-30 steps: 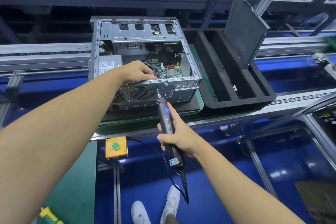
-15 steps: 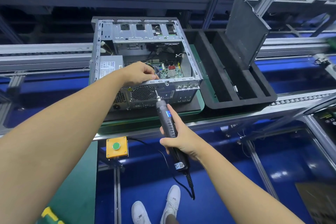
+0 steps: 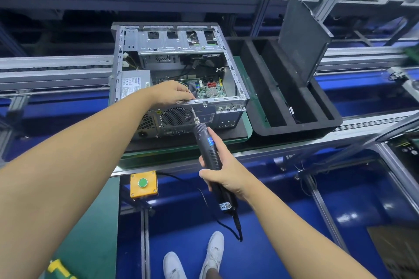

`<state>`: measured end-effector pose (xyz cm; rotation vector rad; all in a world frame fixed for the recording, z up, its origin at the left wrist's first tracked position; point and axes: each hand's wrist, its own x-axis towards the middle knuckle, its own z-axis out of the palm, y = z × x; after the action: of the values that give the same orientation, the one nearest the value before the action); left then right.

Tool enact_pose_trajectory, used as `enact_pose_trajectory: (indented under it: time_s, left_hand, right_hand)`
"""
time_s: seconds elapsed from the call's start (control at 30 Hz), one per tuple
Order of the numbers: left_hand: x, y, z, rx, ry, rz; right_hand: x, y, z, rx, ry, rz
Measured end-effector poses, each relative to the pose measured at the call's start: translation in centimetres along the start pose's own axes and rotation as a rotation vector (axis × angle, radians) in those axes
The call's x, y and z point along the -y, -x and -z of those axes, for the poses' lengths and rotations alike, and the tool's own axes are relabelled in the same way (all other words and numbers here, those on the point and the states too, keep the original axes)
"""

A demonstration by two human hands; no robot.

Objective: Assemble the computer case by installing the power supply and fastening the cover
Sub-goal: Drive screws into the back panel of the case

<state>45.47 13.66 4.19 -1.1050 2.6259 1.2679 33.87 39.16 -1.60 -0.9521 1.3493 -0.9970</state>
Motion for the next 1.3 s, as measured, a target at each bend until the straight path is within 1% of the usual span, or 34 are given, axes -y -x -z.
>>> enact_pose_trajectory:
  time_s: [0.1, 0.2, 0.23, 0.3, 0.37, 0.4, 0.43, 0.47, 0.5, 0.53, 0.6, 0.67, 0.8, 0.97, 1.1, 1.2, 1.23, 1.3]
  left_hand:
    - [-0.4, 0.3, 0.1, -0.025, -0.039, 0.021]
    - [-0.8, 0.7, 0.1, -0.065, -0.196, 0.098]
    - [-0.7, 0.8, 0.1, -0.113, -0.252, 0.125]
    - [-0.3, 1.5, 0.0, -0.296, -0.297, 0.148]
    - [0.1, 2.4, -0.1, -0.519, -0.255, 0.115]
    - [0.2, 2.7, -0.2, -0.583, -0.160, 0.092]
    - [0.1, 3.0, -0.2, -0.602, 0.040, 0.087]
    - [-0.2, 3.3, -0.3, -0.561, 0.323, 0.103]
    - [-0.6, 3.6, -0.4, -0.461, 0.623, 0.135]
    - [-0.9, 4.0, -0.6, -0.359, 0.846, 0.157]
    - [-1.3, 4.5, -1.3, -0.255, 1.035, 0.164]
    - [-1.4, 4.9, -1.8, -0.218, 1.147, 0.135]
    - [-1.5, 5.7, -2.4, -0.175, 1.271, 0.088]
    - [-1.4, 5.9, -3.3, -0.158, 1.367, 0.154]
    - [-1.3, 5.7, -3.8, -0.130, 1.316, 0.197]
    - [-1.6, 5.3, -3.6, -0.092, 1.265, 0.191]
    - [-1.6, 5.2, -3.2, -0.071, 1.197, 0.180]
    - [-1.6, 4.9, -1.6, -0.068, 0.970, 0.151]
  right_hand:
    - [0.7, -0.1, 0.4, -0.005, -0.012, 0.010]
    - [1.4, -0.4, 0.8, -0.002, -0.027, 0.032]
    - [1.6, -0.5, 0.8, -0.002, -0.035, 0.039]
    - [1.9, -0.7, 0.8, 0.002, -0.052, 0.058]
    - [2.2, -1.0, 0.6, 0.005, -0.061, 0.076]
    - [2.3, -1.2, 0.5, 0.007, -0.061, 0.082]
    - [2.4, -1.3, 0.4, 0.009, -0.058, 0.086]
    - [2.5, -1.5, 0.3, 0.011, -0.053, 0.089]
    - [2.6, -1.6, 0.2, 0.014, -0.048, 0.093]
    - [2.7, -1.7, 0.0, 0.019, -0.044, 0.094]
    - [2.9, -1.9, -0.3, 0.032, -0.037, 0.092]
    - [3.1, -2.0, -0.6, 0.043, -0.032, 0.093]
    - [3.3, -1.8, -0.9, 0.047, -0.018, 0.093]
    - [3.1, -1.5, -1.4, 0.043, -0.036, 0.098]
    - [2.4, -1.3, -1.7, 0.026, -0.035, 0.100]
    - [1.9, -1.0, -1.7, 0.011, -0.051, 0.089]
    - [1.8, -0.8, -1.5, 0.008, -0.061, 0.085]
    - [1.7, -0.4, -1.0, 0.006, -0.088, 0.081]
